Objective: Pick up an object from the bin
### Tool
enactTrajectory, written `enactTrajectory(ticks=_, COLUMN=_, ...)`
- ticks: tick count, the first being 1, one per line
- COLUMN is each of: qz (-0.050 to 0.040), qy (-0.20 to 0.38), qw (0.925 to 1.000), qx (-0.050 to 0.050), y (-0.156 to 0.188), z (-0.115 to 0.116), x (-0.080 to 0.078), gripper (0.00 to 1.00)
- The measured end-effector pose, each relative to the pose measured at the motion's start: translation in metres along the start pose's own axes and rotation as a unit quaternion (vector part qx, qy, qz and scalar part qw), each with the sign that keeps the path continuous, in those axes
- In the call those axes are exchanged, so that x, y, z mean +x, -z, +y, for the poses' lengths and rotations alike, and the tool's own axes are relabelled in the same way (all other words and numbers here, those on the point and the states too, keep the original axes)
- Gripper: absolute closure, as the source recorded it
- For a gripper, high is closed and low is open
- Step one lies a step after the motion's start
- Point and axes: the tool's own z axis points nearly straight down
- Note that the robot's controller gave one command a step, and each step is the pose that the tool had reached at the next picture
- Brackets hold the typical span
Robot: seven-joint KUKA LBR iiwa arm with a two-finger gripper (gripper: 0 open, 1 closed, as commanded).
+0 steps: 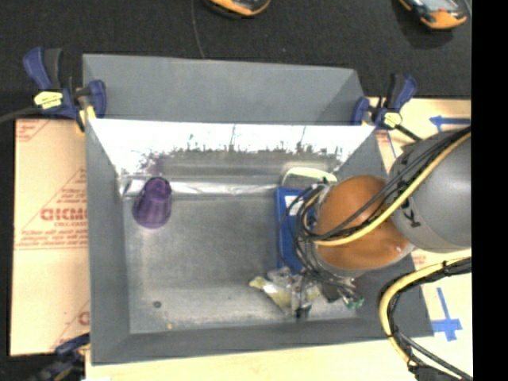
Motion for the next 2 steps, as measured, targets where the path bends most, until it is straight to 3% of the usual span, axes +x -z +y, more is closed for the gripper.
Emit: enactTrajectory(ticks=2, qz=0.0008, qy=-0.029, qw=0.9996, qx=0.0, y=0.132, z=-0.016, x=-0.011, gripper=1.0)
